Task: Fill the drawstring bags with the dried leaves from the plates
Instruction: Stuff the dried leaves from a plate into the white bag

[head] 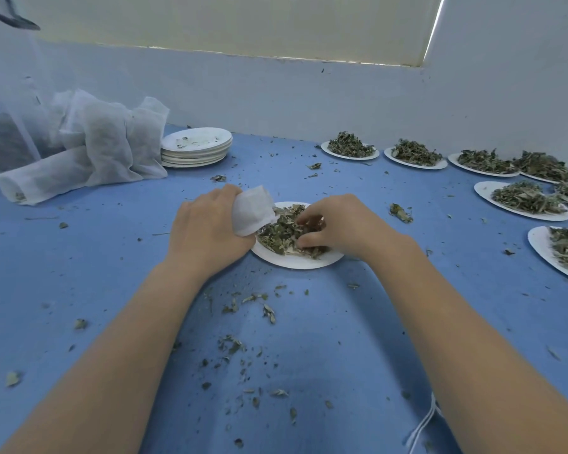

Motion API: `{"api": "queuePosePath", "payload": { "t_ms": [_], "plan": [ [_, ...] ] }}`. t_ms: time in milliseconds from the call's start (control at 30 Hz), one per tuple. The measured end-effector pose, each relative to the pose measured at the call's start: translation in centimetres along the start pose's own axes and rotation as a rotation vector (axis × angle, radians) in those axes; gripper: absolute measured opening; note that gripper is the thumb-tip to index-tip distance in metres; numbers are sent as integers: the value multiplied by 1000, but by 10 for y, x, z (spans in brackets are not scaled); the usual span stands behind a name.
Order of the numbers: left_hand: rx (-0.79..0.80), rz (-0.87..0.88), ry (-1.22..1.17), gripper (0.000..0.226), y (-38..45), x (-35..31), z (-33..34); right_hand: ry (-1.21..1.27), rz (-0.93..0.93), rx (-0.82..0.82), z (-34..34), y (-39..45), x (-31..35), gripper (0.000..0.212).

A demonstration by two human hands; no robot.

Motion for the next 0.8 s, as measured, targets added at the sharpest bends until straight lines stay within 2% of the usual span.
{"api": "queuePosePath", "payload": {
  "t_ms": [133, 333, 433, 567, 800],
  "plan": [
    [-1, 1, 0, 47, 0, 1, 0, 48, -28, -83, -1, 2, -3, 22],
    [-2, 12, 35, 45, 0, 3, 1, 150, -32, -293, -20, -1, -5, 15],
    [-1, 20, 56, 45, 0, 2, 1, 170, -65, -346, -26, -5, -1, 12],
    [-7, 36, 78, 44, 0, 1, 0, 211, -131, -311, -28, -9, 10, 11],
    [-35, 120, 123, 42, 0, -9, 2, -87, -228, -144, -24, -4, 30, 22]
  ]
}}
Point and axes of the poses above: each hand's wrist, its own y-axis towards the middle knuckle, its own z-axis out of the palm, x = y × z, the point moved 1 cm from there along y, towards the middle knuckle, and after that the axes turned 1 degree about x, right-handed, at the moved point
